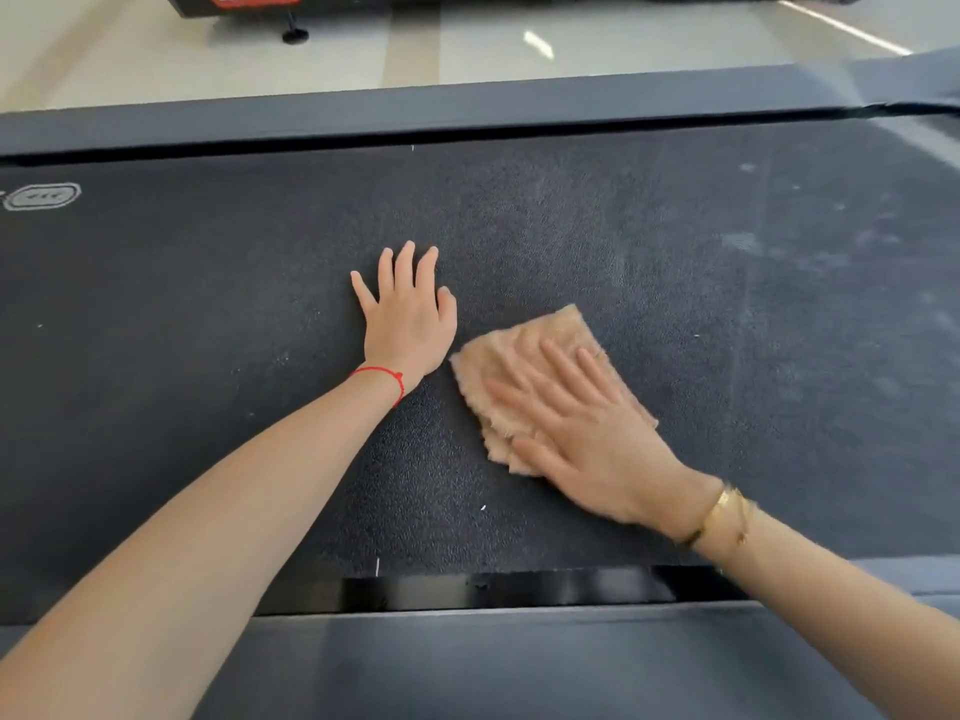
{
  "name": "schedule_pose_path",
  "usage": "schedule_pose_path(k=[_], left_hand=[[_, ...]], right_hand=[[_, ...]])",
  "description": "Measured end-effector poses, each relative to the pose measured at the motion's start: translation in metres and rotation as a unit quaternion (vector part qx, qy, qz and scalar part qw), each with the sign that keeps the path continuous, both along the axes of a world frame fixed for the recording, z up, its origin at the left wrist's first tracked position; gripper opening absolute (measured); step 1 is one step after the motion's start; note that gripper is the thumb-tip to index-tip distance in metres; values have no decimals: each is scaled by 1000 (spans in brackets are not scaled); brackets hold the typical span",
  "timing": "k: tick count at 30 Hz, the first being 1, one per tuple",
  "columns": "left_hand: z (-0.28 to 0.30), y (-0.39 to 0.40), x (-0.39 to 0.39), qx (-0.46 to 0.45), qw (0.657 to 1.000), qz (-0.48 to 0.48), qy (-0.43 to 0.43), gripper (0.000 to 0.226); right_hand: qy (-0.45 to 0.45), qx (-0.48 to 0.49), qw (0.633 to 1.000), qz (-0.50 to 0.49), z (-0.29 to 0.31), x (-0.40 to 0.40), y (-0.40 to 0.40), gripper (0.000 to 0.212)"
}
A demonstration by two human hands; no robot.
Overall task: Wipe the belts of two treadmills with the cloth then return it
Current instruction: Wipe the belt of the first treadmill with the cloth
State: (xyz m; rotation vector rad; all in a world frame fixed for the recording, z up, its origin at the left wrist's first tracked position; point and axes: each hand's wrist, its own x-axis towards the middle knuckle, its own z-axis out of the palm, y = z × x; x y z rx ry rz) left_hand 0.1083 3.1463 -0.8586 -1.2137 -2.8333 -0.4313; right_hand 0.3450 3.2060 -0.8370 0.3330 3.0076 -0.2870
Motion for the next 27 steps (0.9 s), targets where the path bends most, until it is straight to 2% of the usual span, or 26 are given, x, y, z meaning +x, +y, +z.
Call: schedule_pose_path(k=[3,7,12,15,17,19,24,27], left_hand=[[-1,0,0,1,1000,1,1,52],[-3,-1,-2,0,1000,-4,2,52],[-3,-3,-1,-8,1000,-8,7,53],[-2,-3,-1,-11,1000,-8,10,53],[-2,-3,0,-10,1000,-9,10,53],[-2,-2,0,-8,1000,-9,8,53],[-4,-2,0,1,1000,-6,9,53],[-4,-2,-2,6,1000,-9,10,53]], right_hand=[[13,-18,995,100,-5,15,-51,58],[38,-46,994,92,-8,24,-67,58],[39,10,997,-59,-3,19,-10,60],[25,21,977,-213,0,6,39,60],[26,16,961,-274,0,-4,52,58],[33,15,966,-256,1,-9,43,57],[12,9,997,-74,2,5,-24,58],[18,-17,999,-22,1,25,-48,59]])
